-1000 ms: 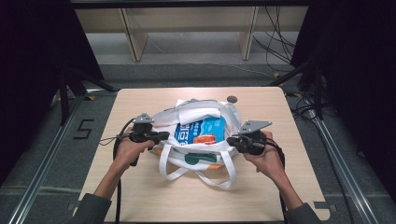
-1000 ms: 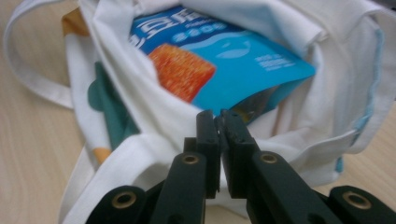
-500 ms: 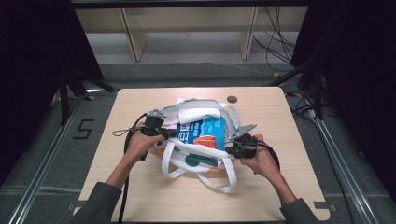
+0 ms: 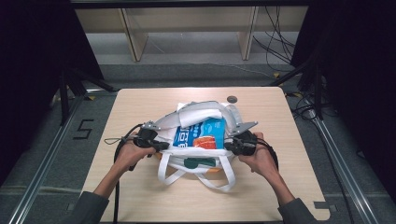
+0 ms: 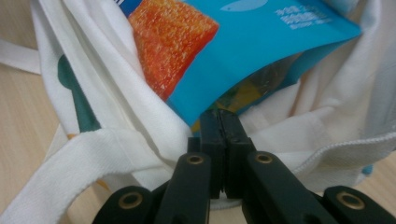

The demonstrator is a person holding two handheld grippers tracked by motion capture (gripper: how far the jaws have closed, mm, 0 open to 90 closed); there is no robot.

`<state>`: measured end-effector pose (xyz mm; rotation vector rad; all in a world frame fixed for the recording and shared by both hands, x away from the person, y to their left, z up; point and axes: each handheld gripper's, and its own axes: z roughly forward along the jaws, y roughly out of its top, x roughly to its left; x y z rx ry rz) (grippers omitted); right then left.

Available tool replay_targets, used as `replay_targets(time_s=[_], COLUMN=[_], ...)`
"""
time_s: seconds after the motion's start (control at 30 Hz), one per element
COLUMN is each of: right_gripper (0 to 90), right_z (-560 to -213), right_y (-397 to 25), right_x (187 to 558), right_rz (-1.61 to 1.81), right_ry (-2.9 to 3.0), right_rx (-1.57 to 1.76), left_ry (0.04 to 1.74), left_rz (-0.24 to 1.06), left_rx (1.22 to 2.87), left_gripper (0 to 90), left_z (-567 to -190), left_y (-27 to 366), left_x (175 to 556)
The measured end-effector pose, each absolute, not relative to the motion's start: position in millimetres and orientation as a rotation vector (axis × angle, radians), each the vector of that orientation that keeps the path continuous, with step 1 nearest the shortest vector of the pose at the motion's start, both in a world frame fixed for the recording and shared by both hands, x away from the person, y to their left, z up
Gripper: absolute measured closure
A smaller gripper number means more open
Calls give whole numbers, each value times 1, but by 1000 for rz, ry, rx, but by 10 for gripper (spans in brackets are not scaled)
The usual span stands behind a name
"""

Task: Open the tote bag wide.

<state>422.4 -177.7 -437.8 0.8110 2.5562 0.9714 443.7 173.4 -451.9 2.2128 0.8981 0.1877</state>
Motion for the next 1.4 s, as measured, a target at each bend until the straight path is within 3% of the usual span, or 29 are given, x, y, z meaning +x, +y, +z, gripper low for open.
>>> replay_targets(time_s=[0.53, 1.4], right_gripper=[842, 686], right_z=[-411, -409], right_y=[-197, -207], right_x=[414, 405], right_rz=[1128, 1167], right_ry=[2422, 2376], right_rx=[854, 904], left_ry=[913, 875], left_rz=[194, 183], left_rx=[1974, 1928], left_gripper=[741, 539], left_z=[-429, -418], left_y=[184, 195], left_x=[422, 390])
